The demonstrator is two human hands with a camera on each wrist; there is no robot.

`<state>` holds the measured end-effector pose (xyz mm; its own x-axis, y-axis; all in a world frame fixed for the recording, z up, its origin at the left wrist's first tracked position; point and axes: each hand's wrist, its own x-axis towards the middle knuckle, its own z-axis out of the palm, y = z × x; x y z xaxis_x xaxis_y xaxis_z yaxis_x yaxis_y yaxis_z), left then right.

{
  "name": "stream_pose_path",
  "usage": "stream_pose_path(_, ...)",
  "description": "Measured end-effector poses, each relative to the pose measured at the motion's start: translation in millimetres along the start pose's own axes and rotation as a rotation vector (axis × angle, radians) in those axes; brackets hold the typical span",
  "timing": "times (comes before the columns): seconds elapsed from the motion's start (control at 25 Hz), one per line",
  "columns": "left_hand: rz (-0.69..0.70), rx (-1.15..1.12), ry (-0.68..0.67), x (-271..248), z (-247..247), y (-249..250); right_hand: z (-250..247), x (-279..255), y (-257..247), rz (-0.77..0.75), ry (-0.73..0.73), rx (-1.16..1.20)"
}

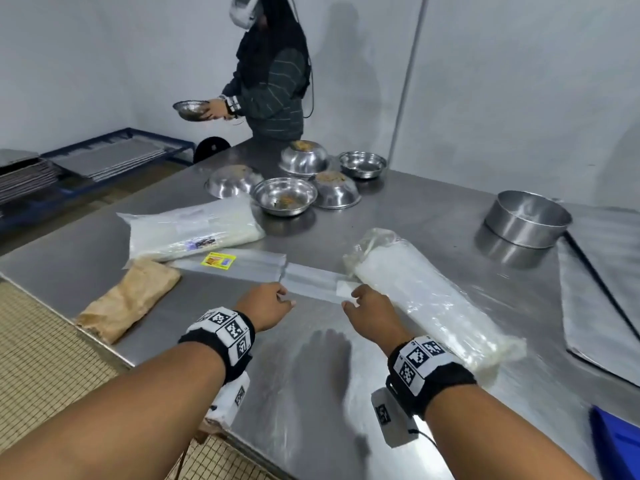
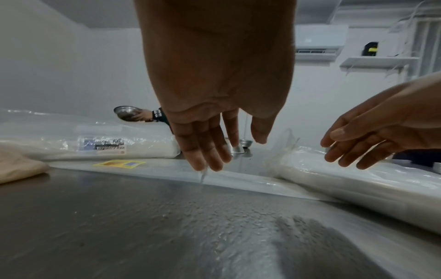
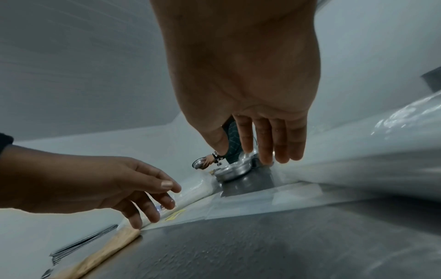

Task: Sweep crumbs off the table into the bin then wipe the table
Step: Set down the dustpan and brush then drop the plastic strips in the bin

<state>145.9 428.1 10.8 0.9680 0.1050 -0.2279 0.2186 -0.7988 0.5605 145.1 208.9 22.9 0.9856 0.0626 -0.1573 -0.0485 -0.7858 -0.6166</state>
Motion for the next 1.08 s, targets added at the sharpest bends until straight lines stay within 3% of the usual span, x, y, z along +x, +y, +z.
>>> stream_pose_path(0.24, -0.065, 0.038, -0.001, 58, -8, -15, 29, 82, -8, -0.031, -0.089, -0.099)
stream_pose_path(0.52, -0.119, 0.211, -0.087, 121, -12, -57, 66, 137, 5, -0.028, -0.231, -0.444)
stream_pose_path(0.72, 0.040, 0.409, -0.138, 177, -26, -81, 75, 155, 5, -0.019, -0.265, -0.468)
stream_pose_path(0.88, 0.202, 0.499, -0.226, 205, -34, -101, 74, 164, -4, -0.125, -0.264, -0.675)
stream_pose_path(1.08, 0.331, 0.575, -0.221, 220, -42, -112, 75, 170, -5, -0.066, -0.298, -0.769)
